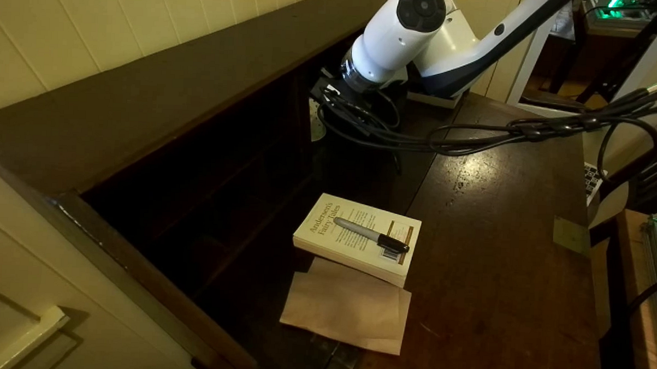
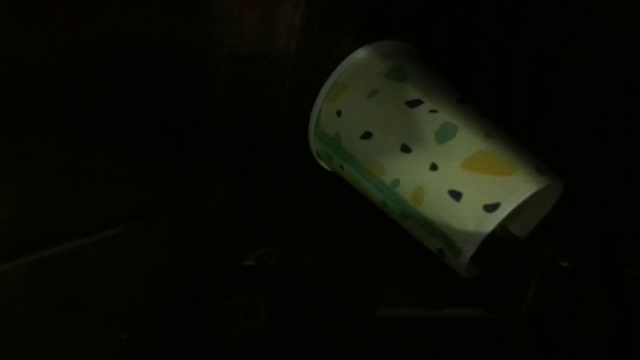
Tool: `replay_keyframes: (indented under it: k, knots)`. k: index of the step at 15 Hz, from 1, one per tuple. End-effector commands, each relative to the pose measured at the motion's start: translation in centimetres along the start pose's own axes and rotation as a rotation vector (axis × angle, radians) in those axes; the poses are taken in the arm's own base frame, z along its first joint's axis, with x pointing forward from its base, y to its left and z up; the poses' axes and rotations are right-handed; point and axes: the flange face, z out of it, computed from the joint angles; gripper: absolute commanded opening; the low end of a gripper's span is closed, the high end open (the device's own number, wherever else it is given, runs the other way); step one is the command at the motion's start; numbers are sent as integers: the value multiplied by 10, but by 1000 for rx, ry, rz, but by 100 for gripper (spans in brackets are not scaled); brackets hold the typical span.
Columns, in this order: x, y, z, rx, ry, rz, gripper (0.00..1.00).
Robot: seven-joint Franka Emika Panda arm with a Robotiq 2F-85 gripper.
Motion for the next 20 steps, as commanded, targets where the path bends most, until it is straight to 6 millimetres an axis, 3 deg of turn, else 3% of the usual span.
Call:
replay_keyframes:
  k: [1, 5, 9, 14, 20]
  knots:
    - [0, 6, 1, -13, -15, 47, 56]
    - [1, 3, -7, -8, -11, 43, 27]
    - [-8, 22, -2, -48, -35, 37, 1]
    - [-7, 25, -7, -65, -37, 41, 0]
    - [-11, 32, -35, -115, -42, -63, 0]
